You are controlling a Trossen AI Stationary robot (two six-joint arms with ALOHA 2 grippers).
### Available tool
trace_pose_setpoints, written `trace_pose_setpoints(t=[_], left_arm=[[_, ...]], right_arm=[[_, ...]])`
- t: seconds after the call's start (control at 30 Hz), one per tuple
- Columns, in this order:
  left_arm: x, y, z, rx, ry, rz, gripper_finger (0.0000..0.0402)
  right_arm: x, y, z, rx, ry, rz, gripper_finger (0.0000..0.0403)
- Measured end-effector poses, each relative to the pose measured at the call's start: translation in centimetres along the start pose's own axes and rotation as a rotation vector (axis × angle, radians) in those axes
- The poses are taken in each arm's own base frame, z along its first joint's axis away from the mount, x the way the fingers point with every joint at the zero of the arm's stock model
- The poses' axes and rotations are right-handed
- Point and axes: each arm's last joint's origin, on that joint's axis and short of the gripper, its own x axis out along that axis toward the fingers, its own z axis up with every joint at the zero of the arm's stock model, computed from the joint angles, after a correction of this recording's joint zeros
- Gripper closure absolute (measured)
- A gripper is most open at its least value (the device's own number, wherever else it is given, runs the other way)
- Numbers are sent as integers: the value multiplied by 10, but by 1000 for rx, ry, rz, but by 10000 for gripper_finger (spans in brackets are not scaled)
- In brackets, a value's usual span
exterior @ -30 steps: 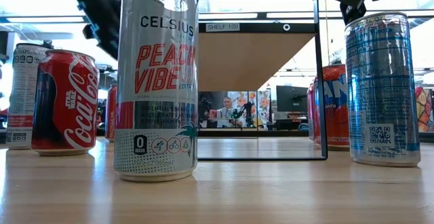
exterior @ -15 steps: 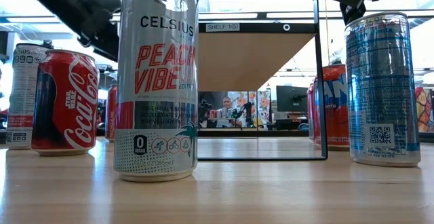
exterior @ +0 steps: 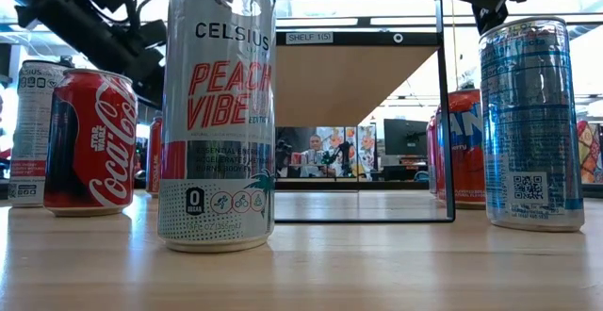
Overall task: Place canned beverage on shelf
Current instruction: Put the top left orange soda can on the shelf
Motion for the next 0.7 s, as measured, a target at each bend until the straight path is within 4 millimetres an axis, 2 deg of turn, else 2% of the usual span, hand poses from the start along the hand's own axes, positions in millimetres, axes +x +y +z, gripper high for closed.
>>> trace_pose_setpoints(t=[0.27, 0.47, 0.7], left_arm=[[6, -1, -11, -21, -23, -3, 70], [10, 0, -18, -18, -30, 64, 70], [11, -1, -16, -43, -68, 56, 70]], right_arm=[[0, 0, -1, -18, 13, -3, 392], [0, 0, -1, -18, 13, -2, 392], [0, 0, -1, -18, 13, -3, 392]])
